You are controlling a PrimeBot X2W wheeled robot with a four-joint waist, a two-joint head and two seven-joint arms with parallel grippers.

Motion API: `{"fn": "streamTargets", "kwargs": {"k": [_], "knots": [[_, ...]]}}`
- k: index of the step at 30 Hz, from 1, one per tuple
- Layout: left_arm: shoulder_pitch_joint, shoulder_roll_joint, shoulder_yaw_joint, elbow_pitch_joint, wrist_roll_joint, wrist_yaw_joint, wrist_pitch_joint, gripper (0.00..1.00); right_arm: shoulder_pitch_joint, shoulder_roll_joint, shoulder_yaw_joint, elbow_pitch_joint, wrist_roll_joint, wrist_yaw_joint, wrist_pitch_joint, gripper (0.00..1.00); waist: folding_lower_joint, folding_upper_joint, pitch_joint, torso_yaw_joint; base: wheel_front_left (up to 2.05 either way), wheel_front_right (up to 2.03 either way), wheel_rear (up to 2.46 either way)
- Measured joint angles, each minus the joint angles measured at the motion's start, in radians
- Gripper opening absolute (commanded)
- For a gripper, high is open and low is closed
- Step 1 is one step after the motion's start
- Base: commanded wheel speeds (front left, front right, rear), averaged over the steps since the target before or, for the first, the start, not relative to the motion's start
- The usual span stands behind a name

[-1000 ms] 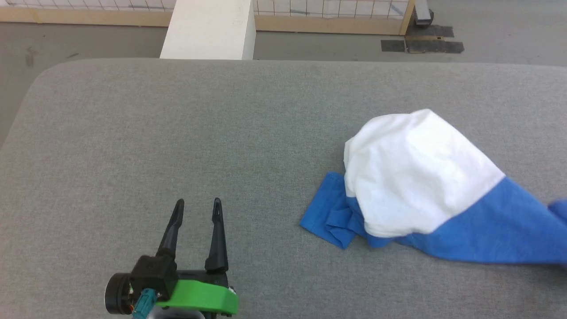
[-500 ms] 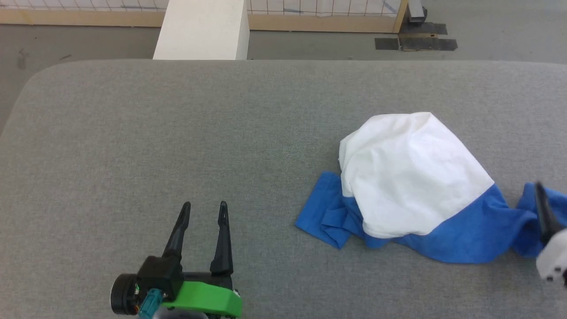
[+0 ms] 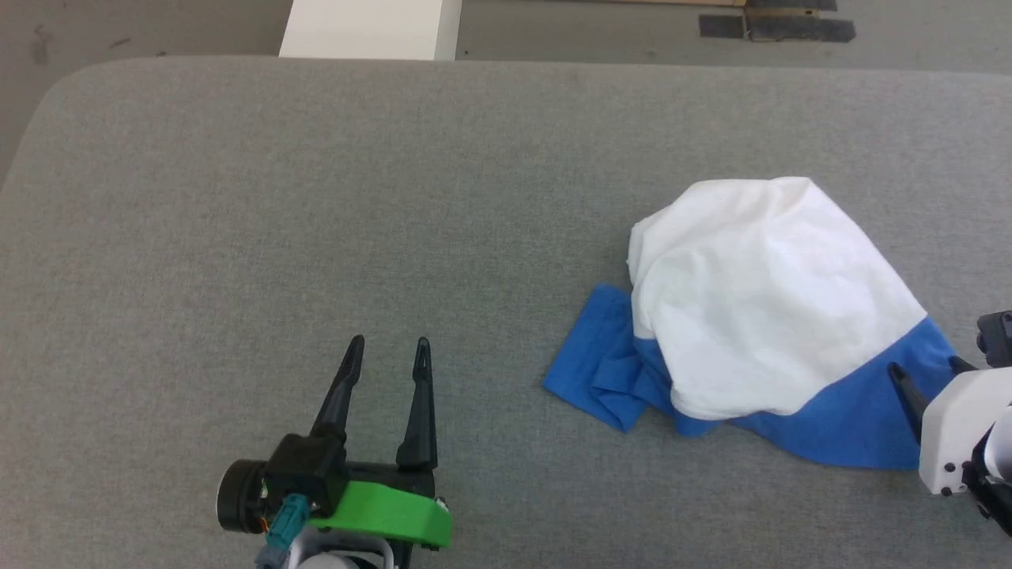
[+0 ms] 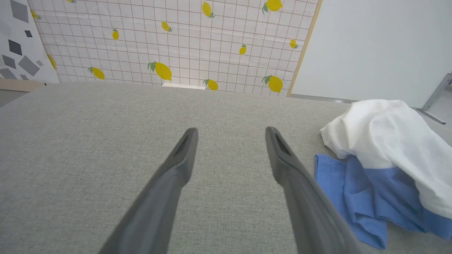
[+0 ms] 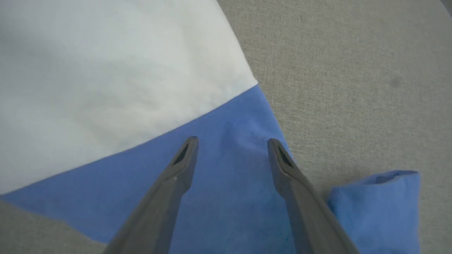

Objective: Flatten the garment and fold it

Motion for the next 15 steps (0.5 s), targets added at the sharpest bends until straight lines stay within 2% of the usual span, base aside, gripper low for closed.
{"fn": "streamTargets", "kwargs": {"k": [4,5,6,7,11,15], "knots": [[-0.011,0.0,-0.007,0.005,0.0,0.0,0.0,1.0,-0.016,-0.028,0.032,0.099,0.003,-0.001,0.007,1.0,0.0,0.0,0.025,0.022,0.0,0.0,0.0],[-0.011,0.0,-0.007,0.006,0.0,0.0,0.0,1.0,-0.022,-0.031,0.036,0.109,0.01,-0.001,0.007,0.83,0.0,0.0,0.028,0.027,0.0,0.0,0.0],[-0.011,0.0,-0.007,0.007,0.0,0.0,0.0,1.0,-0.03,-0.037,0.038,0.118,0.015,0.0,0.006,0.24,0.0,0.0,0.032,0.033,0.0,0.0,0.0],[-0.011,0.0,-0.008,0.008,0.0,0.0,0.0,1.0,-0.038,-0.044,0.045,0.125,0.017,-0.001,-0.002,0.0,0.0,0.0,0.035,0.038,0.0,0.0,0.0],[-0.011,0.0,-0.006,0.013,0.0,0.002,0.0,1.0,-0.061,-0.06,0.066,0.133,0.018,0.0,-0.047,0.0,0.0,0.0,0.03,0.043,0.0,0.0,0.0],[-0.011,0.0,-0.003,0.019,0.0,0.002,0.0,1.0,-0.098,-0.107,0.076,0.108,0.007,0.0,-0.098,0.0,0.0,0.0,0.01,0.033,0.0,0.0,0.0]]}}
